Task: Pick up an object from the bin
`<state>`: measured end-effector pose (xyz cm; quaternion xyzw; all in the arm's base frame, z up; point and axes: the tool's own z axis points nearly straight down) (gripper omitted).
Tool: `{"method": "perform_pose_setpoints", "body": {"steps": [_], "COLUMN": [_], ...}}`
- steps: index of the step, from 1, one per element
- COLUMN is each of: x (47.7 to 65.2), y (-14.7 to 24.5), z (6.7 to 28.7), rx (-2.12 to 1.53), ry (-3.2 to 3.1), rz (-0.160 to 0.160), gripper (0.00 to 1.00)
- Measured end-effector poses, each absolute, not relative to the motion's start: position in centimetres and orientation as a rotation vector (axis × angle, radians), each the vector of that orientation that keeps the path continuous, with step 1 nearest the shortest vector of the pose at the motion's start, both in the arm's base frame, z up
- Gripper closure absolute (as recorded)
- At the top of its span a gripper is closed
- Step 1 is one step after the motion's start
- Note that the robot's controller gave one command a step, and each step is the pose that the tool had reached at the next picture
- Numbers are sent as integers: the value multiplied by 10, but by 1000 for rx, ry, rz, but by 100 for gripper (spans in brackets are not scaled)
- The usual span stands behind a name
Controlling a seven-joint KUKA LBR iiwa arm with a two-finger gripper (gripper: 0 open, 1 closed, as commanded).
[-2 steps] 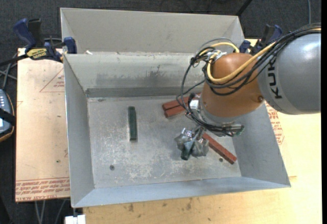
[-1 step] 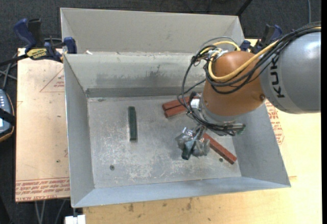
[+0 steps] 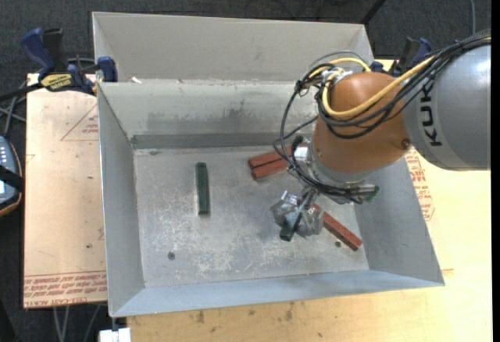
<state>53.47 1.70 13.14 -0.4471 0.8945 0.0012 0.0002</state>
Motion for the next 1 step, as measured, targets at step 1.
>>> {"method": "perform_pose_setpoints", "body": {"steps": [1], "x": [535], "y": [17], "z": [142], "rx": [-1403], "ry": [2809], "rz": [3], "gripper": [100]}}
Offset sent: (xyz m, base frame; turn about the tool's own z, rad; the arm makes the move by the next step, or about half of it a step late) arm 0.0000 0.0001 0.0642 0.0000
